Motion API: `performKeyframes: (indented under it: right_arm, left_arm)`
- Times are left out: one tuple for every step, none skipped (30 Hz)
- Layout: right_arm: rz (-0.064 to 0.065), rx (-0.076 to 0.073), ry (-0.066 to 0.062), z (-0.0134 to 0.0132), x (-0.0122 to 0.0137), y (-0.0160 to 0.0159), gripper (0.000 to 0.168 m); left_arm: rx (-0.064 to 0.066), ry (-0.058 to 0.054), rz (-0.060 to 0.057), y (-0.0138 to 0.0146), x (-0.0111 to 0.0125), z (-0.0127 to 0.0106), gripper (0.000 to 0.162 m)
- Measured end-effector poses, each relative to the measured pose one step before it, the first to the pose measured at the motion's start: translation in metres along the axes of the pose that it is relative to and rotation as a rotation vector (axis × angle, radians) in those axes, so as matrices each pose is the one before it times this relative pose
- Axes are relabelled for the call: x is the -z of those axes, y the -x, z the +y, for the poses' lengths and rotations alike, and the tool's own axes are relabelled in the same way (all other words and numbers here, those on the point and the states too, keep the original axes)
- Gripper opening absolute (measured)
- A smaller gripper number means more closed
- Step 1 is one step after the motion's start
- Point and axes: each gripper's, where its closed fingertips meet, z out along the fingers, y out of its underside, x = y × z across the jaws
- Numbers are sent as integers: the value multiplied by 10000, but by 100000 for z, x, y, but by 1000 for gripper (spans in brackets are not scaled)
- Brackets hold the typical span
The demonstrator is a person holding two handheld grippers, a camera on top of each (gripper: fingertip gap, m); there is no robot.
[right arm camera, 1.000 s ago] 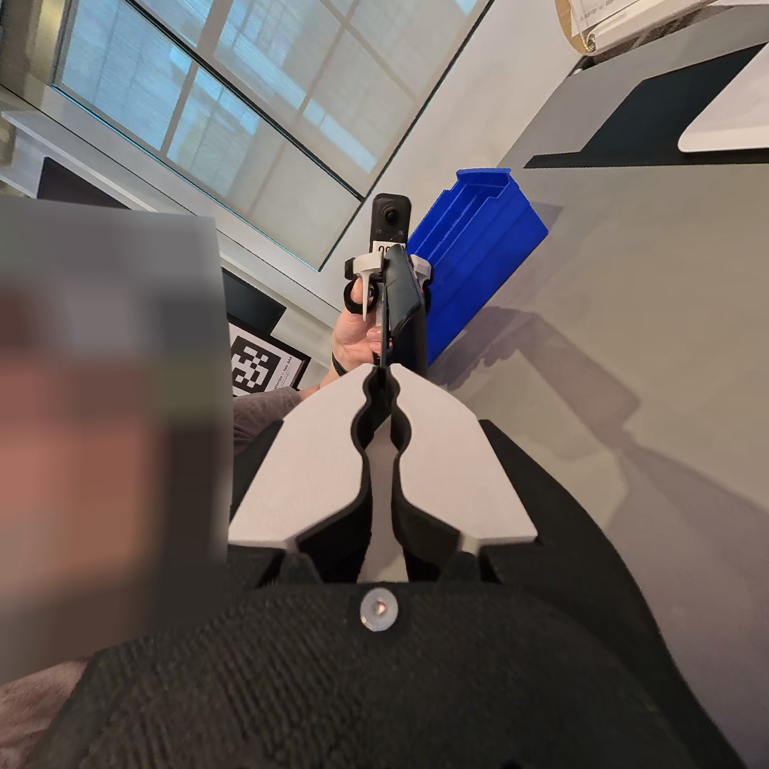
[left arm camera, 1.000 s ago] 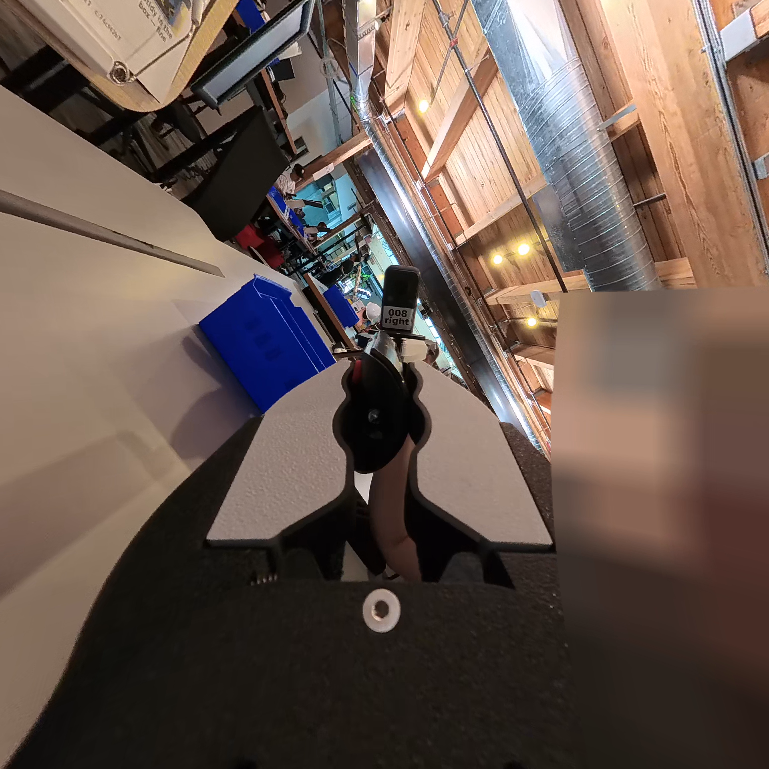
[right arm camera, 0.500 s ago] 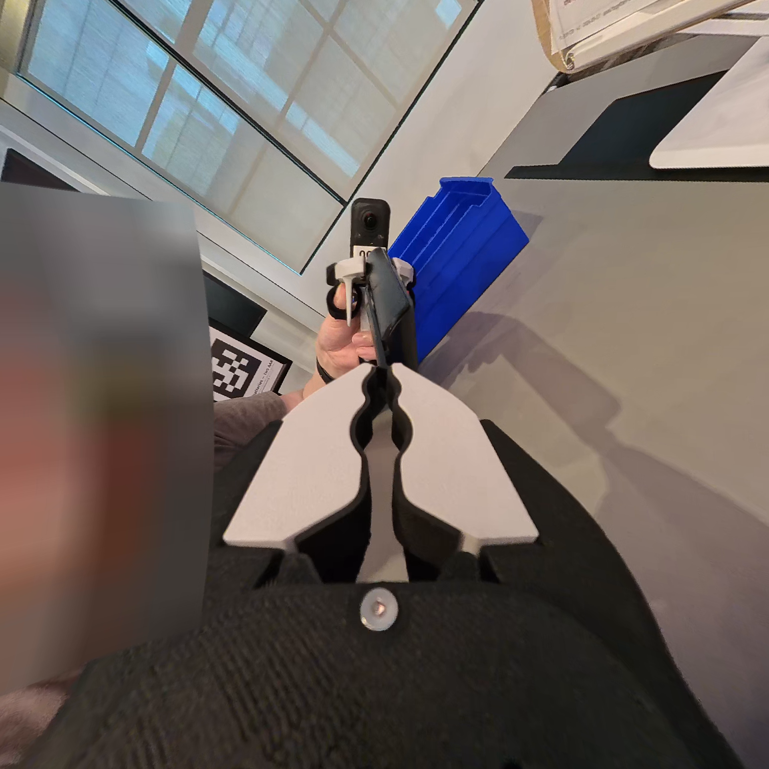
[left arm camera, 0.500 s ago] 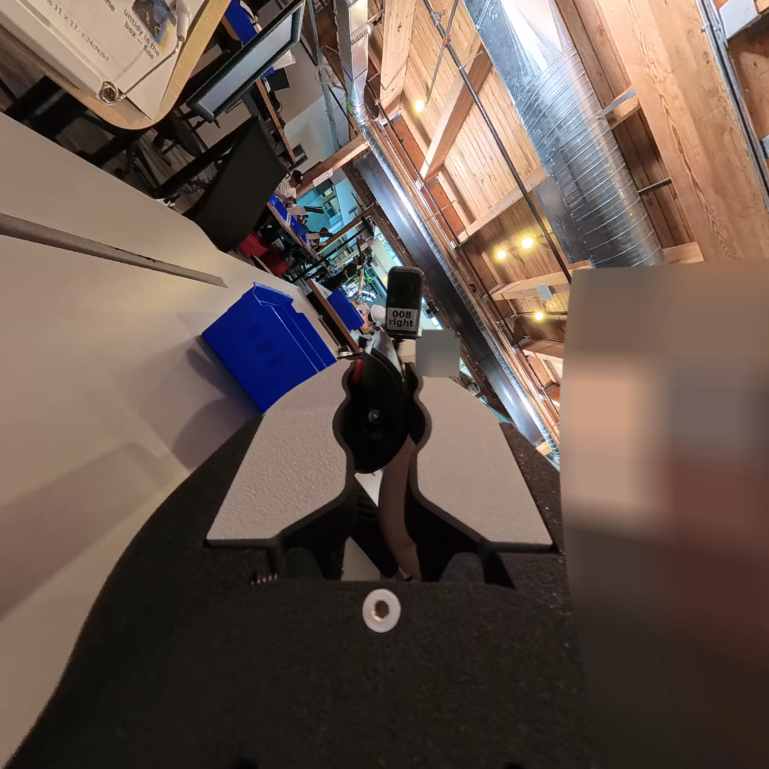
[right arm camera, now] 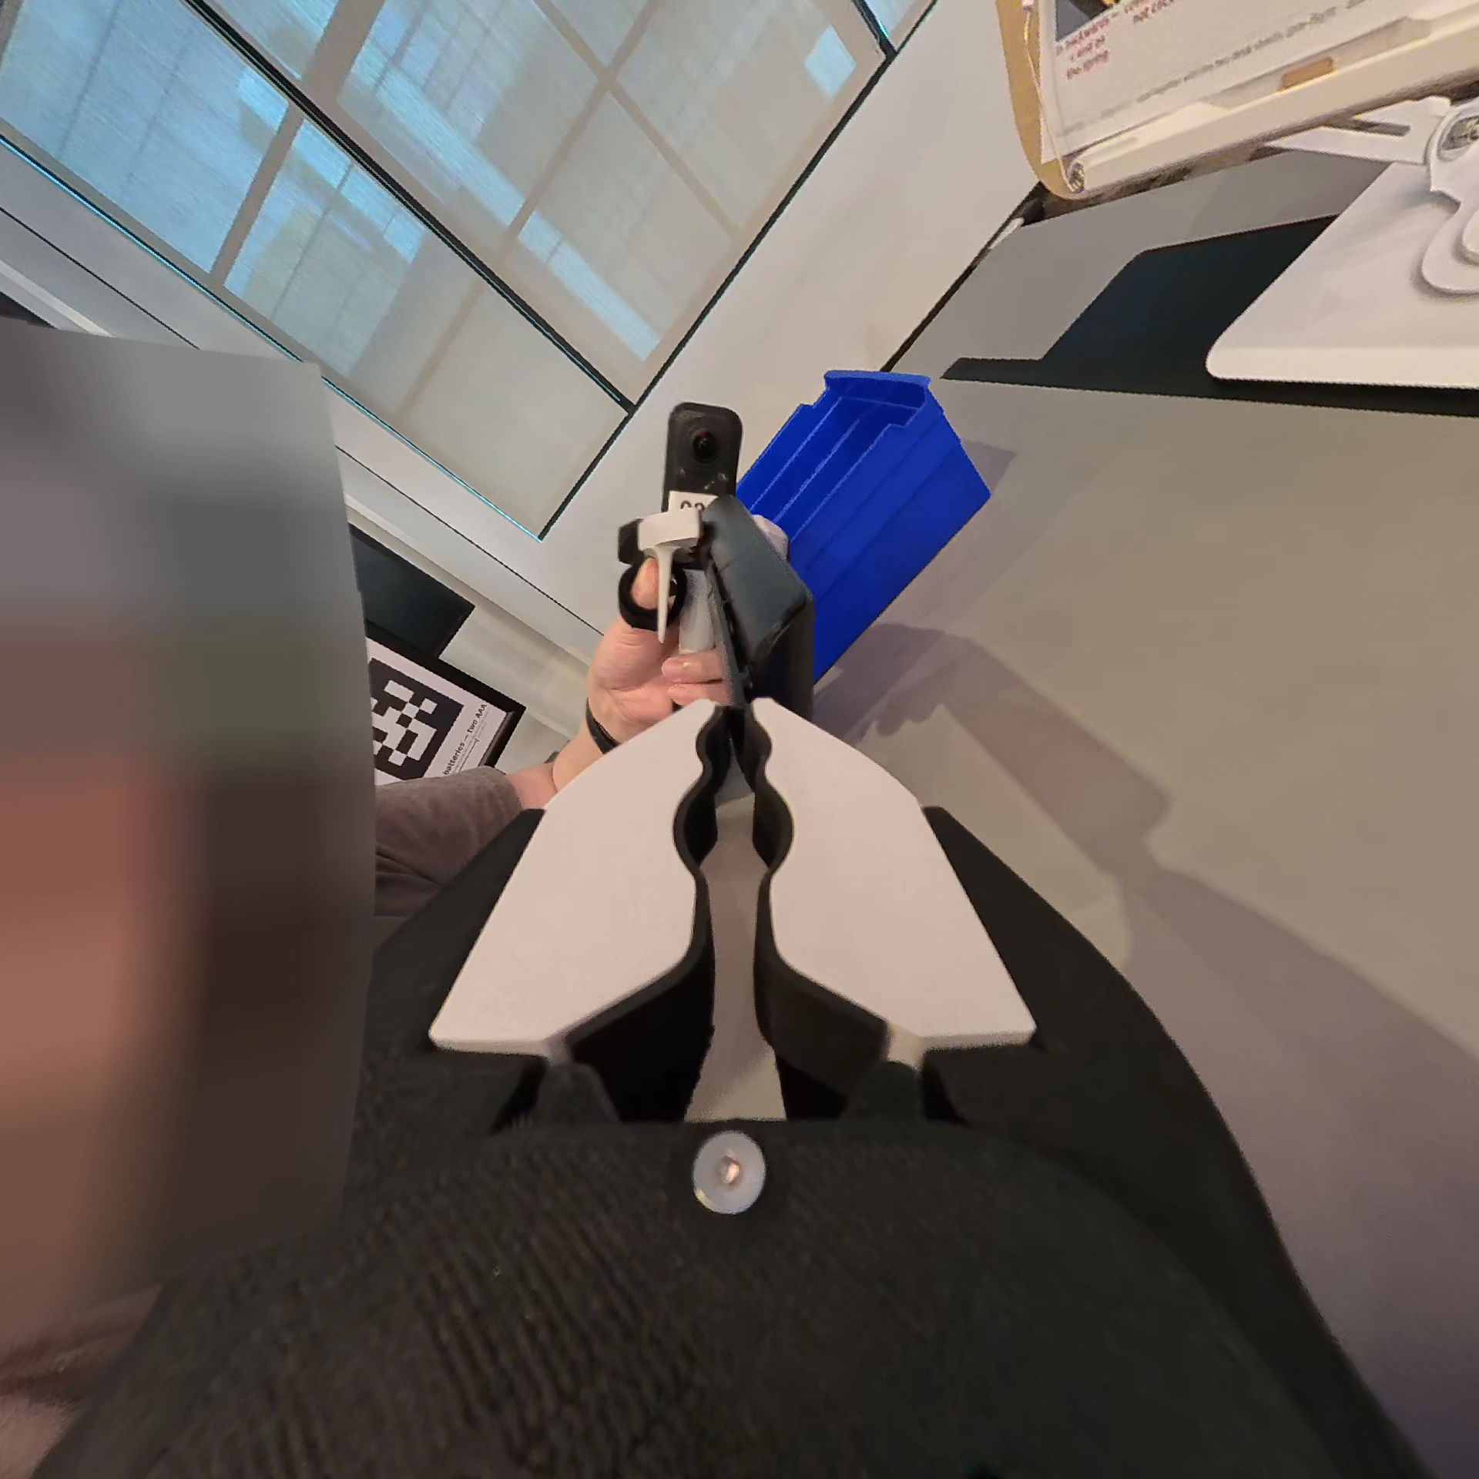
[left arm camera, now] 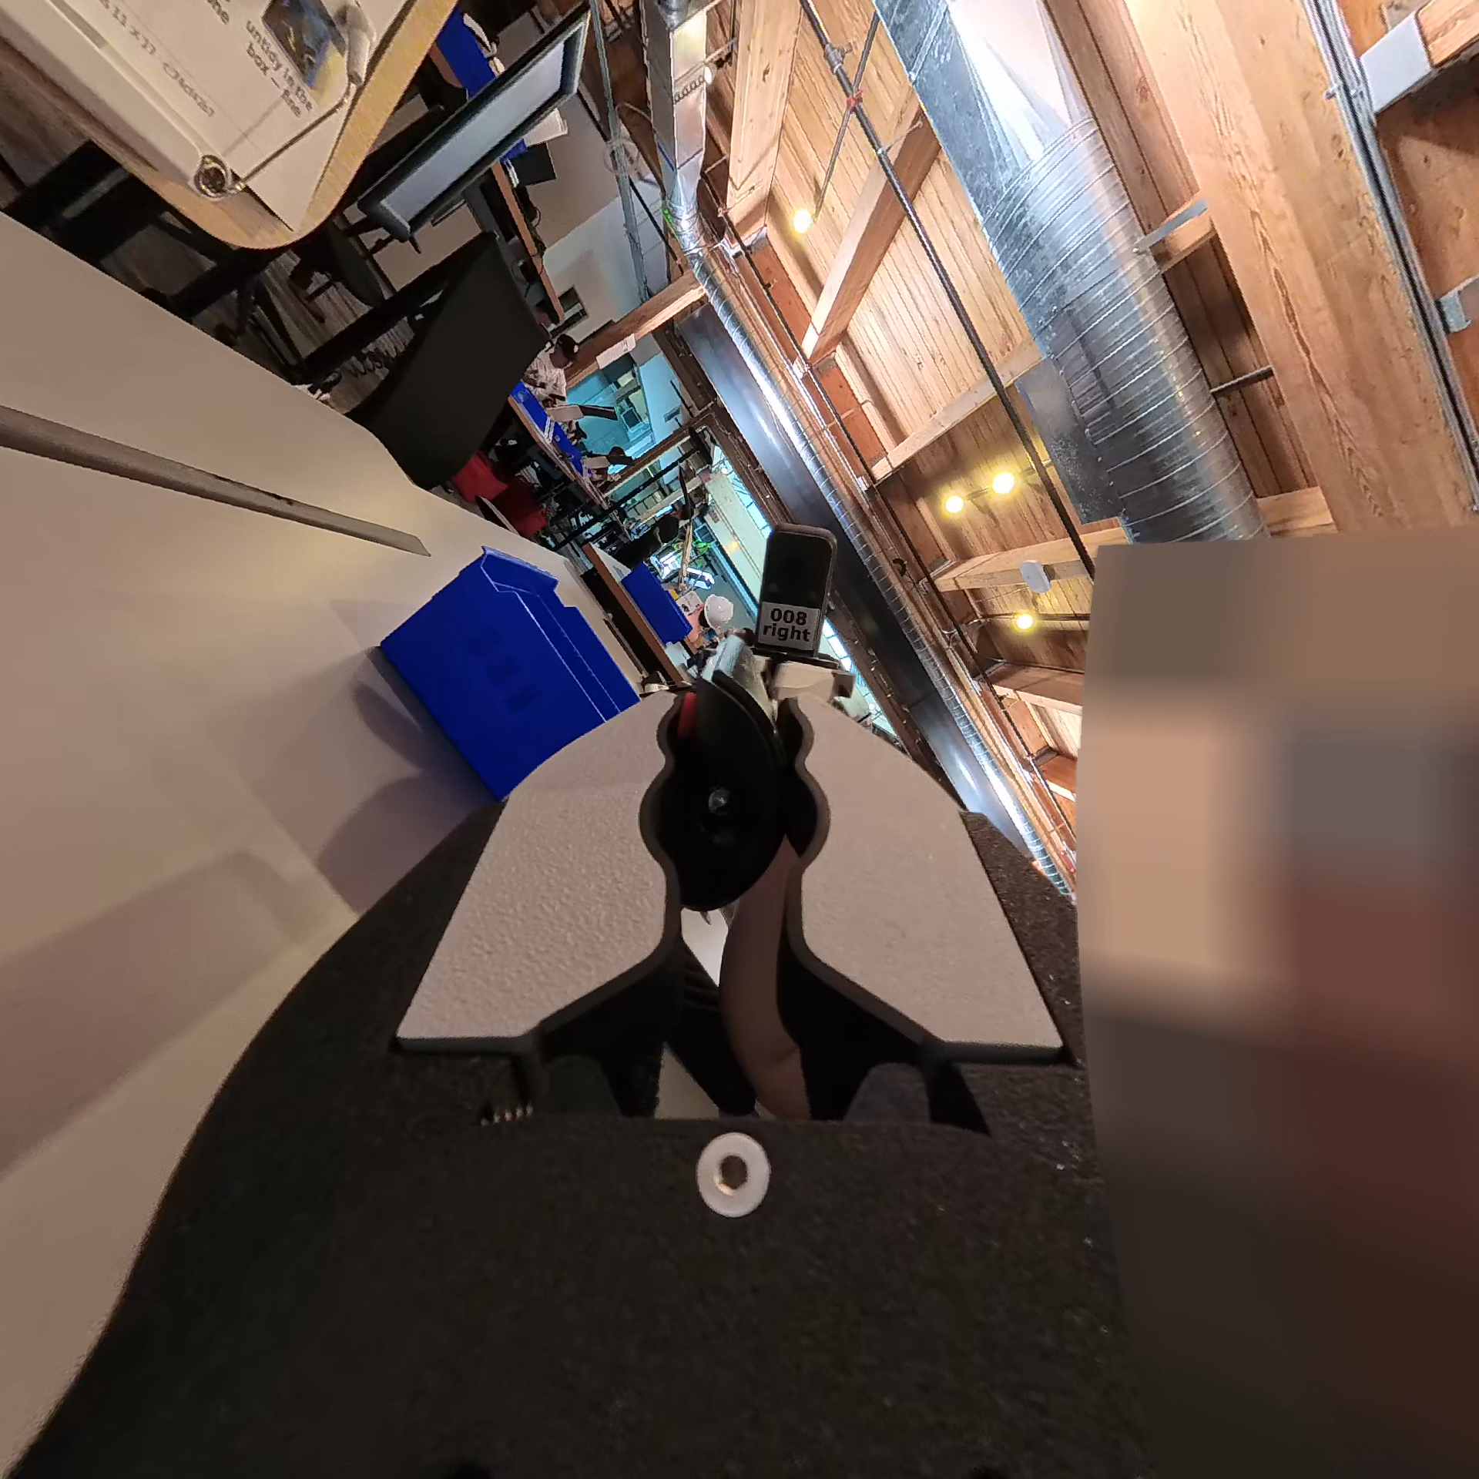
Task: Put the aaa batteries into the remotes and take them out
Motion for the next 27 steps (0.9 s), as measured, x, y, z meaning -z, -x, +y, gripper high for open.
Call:
performKeyframes:
  right_arm:
    - [-8, 32, -10, 25, -135, 111, 4]
    - [40, 44, 5, 58, -149, 15, 4]
    - [102, 59, 8, 60, -129, -93, 4]
    - [140, 74, 9, 44, -88, -158, 4]
    - [147, 78, -8, -1, -49, -171, 4]
    - [148, 82, 0, 9, -39, -162, 4]
    - [148, 87, 11, 22, -36, -149, 5]
    - [131, 81, 17, 29, -40, -119, 5]
    - [83, 64, -23, -24, -16, -43, 5]
    - [28, 36, -48, -64, -20, 22, 5]
    - [-12, 6, 5, 14, -44, 62, 5]
    - [-29, -10, 8, 33, -49, 68, 5]
    - [4, 2, -23, -1, -60, 21, 5]
    - [36, 23, -19, 4, -53, -22, 5]
    - [42, 24, -22, 0, -49, -47, 5]
    - [27, 11, 6, 53, -84, -29, 5]
    - [18, -4, 14, 58, -85, -27, 5]
    - [6, -7, -15, 25, -69, -28, 5]
    - [-11, -21, 13, 43, -75, -11, 5]
    - [12, -7, 4, 29, -45, -33, 5]
    - [29, 16, -34, -24, -2, -47, 5]
    - [26, 9, -3, 3, -9, -30, 5]
    - [29, 20, 17, 29, -10, -23, 6]
    - [47, 41, -8, -20, -1, -40, 6]
    - [79, 57, 18, 30, -15, -67, 6]
    - [107, 73, 80, 103, -15, -93, 6]
    - [99, 80, 68, 77, -2, -87, 6]
  left_arm:
    - [53, 14, 44, -48, -31, 40, 22]
    - [-12, 2, -25, 17, -31, 61, 22]
    - [-52, 0, -48, 23, -30, 46, 22]
    - [-79, 11, -86, 86, 1, 35, 22]
    - [-94, -11, -68, 37, 13, -30, 22]
    - [-84, -18, -76, 30, 14, -24, 22]
    - [-110, 6, -76, 3, 5, -4, 22]
    - [-80, -9, -71, 5, 18, -26, 22]
    - [-70, -19, -44, -26, 10, -17, 22]
    - [-51, -22, -17, -28, -21, 12, 22]
    - [-14, 27, -15, -10, -46, 86, 22]
    - [-16, 52, -12, 15, -68, 128, 22]
    - [-6, 24, -17, 33, -51, 103, 22]
    - [3, -25, -15, 54, -17, 23, 22]
    - [22, -17, -17, 69, 9, 5, 22]
    - [20, -36, -11, 54, 12, -33, 22]
    - [-19, -20, -21, 52, 3, -12, 22]
    - [-12, -58, -4, 13, 19, -62, 22]
    - [-7, 2, -18, 22, -14, 18, 22]
    - [-62, -8, -27, 32, 10, 0, 22]
    - [-21, -13, -6, -19, -15, -6, 22]
    - [-49, -2, -5, -11, -6, -16, 22]
    - [-91, 12, -8, -29, 0, -10, 22]
    - [-66, -12, -7, -38, -9, -23, 22]
    - [-62, -18, -30, -23, -7, -18, 22]
    - [-66, -19, -33, 6, 3, -20, 22]
    - [-51, 1, -19, 10, -7, 3, 22]
